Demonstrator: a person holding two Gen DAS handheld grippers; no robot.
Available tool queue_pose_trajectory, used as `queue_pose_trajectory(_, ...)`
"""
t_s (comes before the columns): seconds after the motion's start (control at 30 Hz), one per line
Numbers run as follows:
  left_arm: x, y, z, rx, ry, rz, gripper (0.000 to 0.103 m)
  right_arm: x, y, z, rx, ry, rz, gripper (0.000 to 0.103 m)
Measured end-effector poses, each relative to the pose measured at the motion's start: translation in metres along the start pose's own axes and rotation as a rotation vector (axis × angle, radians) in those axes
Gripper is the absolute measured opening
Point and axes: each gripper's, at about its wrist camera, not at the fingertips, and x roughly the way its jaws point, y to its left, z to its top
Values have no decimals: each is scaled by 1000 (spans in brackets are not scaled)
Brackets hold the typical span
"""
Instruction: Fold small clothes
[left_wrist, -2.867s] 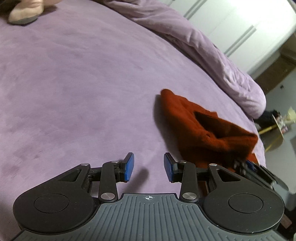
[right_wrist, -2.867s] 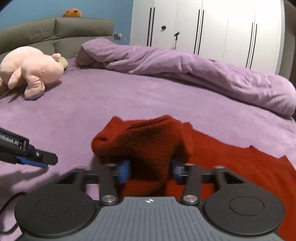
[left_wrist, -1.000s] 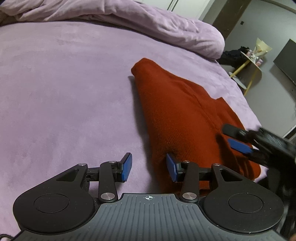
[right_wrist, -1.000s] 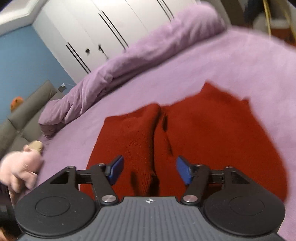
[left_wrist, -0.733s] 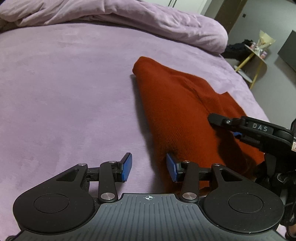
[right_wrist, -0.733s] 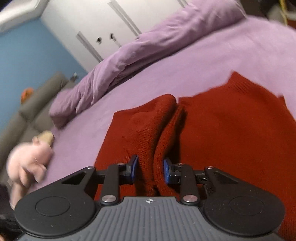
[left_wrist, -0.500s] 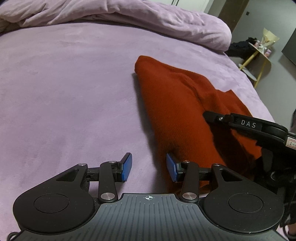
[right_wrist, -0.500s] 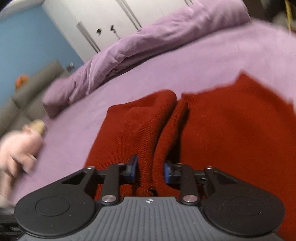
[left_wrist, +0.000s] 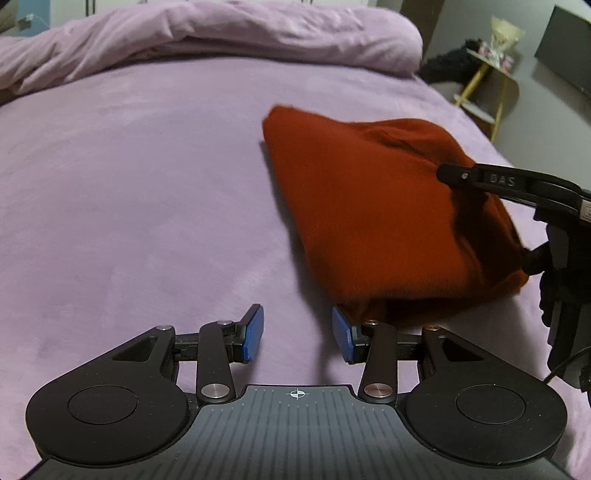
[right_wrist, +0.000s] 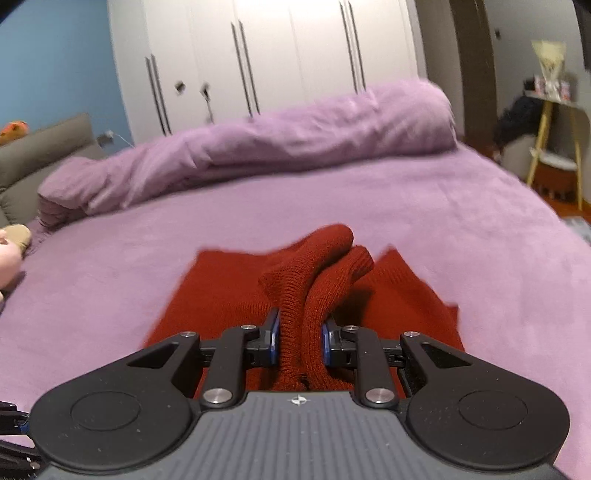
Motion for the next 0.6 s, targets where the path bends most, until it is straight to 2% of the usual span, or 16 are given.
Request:
queue_pose_trajectory(0.1, 10, -4, 2, -12, 12, -14, 45, 7, -20, -8, 77, 36, 37, 25)
queue_pose_trajectory(0.23, 24, -4, 6, -69, 17, 9, 43, 9, -39, -17, 208, 67, 110, 43)
queue_pose_trajectory(0.33, 32, -10, 7, -81, 17, 13, 43, 16, -41, -20, 252, 75, 166, 44)
queue_pose_trajectory(0.37, 34, -13, 8, -75, 18, 21, 43, 18, -38, -20, 237, 75, 171, 44)
queue_pose_trajectory(0.43, 37, -17, 10, -68, 17, 32, 43, 21, -26, -16, 166, 73, 143, 29)
queue_pose_trajectory(0.47, 37, -19, 12, -68, 19, 40, 43, 20, -17, -13, 113, 63, 110, 27)
queue_pose_trajectory(0.53, 35, -19, 14, -76, 21, 66, 43, 8, -2, -4, -16, 1, 25, 21)
queue_pose_trajectory(0.6, 32, -20, 16, -68, -5, 108, 43, -4, 1, 4, -58, -63, -38, 20)
